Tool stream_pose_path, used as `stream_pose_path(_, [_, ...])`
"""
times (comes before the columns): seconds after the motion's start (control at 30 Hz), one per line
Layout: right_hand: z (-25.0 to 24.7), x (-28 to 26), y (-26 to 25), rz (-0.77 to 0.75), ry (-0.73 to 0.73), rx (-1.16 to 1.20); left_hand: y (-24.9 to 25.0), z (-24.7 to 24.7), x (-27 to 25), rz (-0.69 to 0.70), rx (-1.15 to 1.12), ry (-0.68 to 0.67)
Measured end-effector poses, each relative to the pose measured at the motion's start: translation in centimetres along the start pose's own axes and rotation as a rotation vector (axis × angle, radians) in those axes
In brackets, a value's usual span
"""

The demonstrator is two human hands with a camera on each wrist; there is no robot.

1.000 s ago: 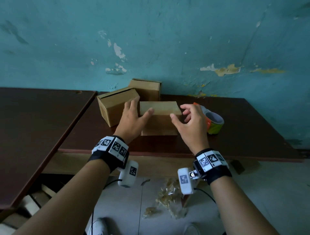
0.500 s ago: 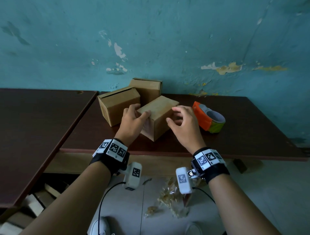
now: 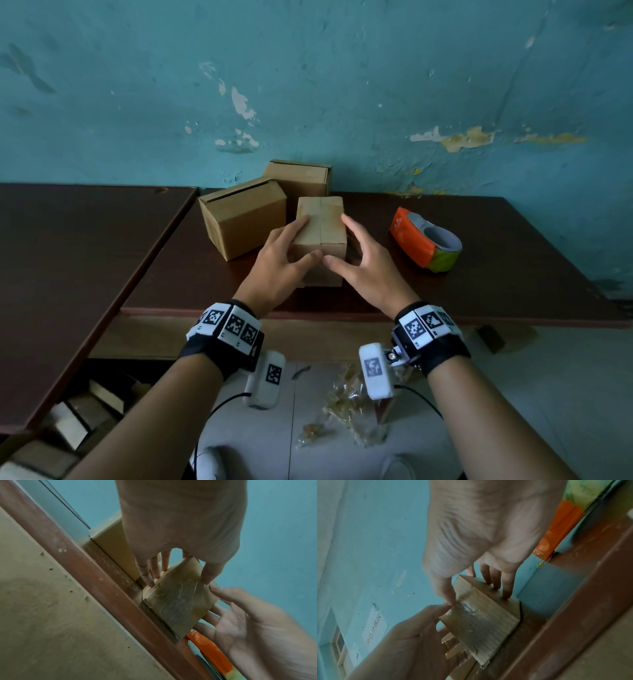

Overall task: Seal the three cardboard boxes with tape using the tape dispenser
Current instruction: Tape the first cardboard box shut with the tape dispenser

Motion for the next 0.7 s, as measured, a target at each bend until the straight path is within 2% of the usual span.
stream_pose_path(0.43, [-0.3,0.8,0.5,0.009,0.045,-0.045,-0.2,0.5,1.0,0.056,0.024,0.004])
stream_pose_path(0.63, [-0.4,1.0,0.3,0.009,0.022,0.011,-0.7,0.2,1.3,0.045,0.01,0.022])
stream_pose_path(0.7, [-1.4,1.0,0.6,0.025,0.058,0.048,-0.8,-0.3,1.2,0.032,0.005,0.031])
Point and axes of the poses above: each hand's wrist, its own x-axis towards the middle knuckle, its own z-axis out of the palm, y = z × x, the point moved 9 cm from there along x, towards the middle knuckle, and after that the axes turned 2 degrees about -x, right-handed, at the moved point
